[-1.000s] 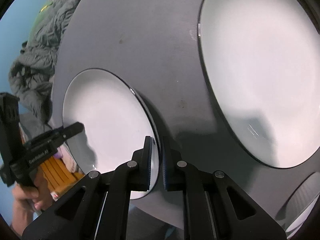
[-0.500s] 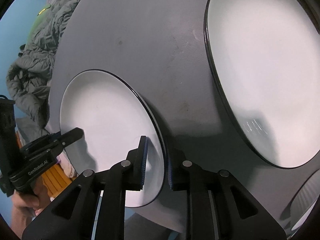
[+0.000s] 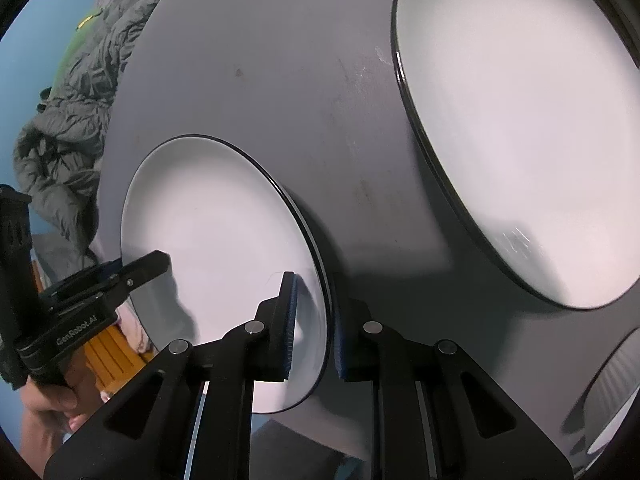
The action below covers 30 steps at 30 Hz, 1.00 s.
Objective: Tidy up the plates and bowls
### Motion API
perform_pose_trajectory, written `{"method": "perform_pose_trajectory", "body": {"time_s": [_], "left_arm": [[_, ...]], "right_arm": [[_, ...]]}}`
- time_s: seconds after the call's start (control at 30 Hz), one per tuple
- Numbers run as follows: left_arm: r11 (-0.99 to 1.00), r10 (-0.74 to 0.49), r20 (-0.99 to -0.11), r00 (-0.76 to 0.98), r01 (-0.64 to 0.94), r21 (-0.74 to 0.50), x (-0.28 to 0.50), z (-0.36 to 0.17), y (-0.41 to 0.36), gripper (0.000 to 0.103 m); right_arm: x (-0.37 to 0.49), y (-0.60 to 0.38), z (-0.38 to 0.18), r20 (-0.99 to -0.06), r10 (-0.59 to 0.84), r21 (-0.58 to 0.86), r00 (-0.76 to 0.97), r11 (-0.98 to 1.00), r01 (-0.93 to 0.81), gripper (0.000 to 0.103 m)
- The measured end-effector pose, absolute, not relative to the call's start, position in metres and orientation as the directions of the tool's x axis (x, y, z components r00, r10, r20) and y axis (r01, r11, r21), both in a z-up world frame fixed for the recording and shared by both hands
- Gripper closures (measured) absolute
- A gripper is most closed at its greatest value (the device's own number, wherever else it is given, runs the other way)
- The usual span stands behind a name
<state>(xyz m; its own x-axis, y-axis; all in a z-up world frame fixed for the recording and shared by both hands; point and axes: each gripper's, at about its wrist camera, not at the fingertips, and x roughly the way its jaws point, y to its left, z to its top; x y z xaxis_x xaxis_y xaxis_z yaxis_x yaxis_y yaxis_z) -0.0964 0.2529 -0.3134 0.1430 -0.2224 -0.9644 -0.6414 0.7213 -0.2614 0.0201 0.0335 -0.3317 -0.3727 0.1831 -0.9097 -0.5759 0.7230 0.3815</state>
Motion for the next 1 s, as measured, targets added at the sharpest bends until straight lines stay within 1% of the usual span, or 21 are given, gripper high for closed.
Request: {"method": "perform_pose_trajectory", "body": {"time_s": [0.13, 0.5, 0.73, 1.0], "left_arm": [[0.714, -0.233, -0.961, 0.145, -0.646, -0.271, -0.097, -0.307, 0.247, 0.080], [0.725, -0.222, -0.957, 0.186, -0.625, -0.290, -0.084, -0.269, 0.236, 0.082], [0.760, -0.214, -0.955, 0.203, -0.580, -0.294, -0.042, -0.248, 0.228, 0.083], [0.798, -0.222, -0.954, 0.203, -0.524, -0.297, 0.013, -0.247, 0.209, 0.082]], "right_arm": [[0.020, 0.032, -0.324, -0.906, 0.191, 0.393, -0.378, 0.712, -0.582, 0.090], [0.032, 0.015, -0.290, -0.909, 0.236, 0.407, -0.345, 0.690, -0.598, 0.091], [0.054, -0.002, -0.270, -0.909, 0.273, 0.411, -0.314, 0.704, -0.579, 0.091], [0.093, -0.019, -0.265, -0.921, 0.290, 0.389, -0.262, 0.745, -0.543, 0.090]]}}
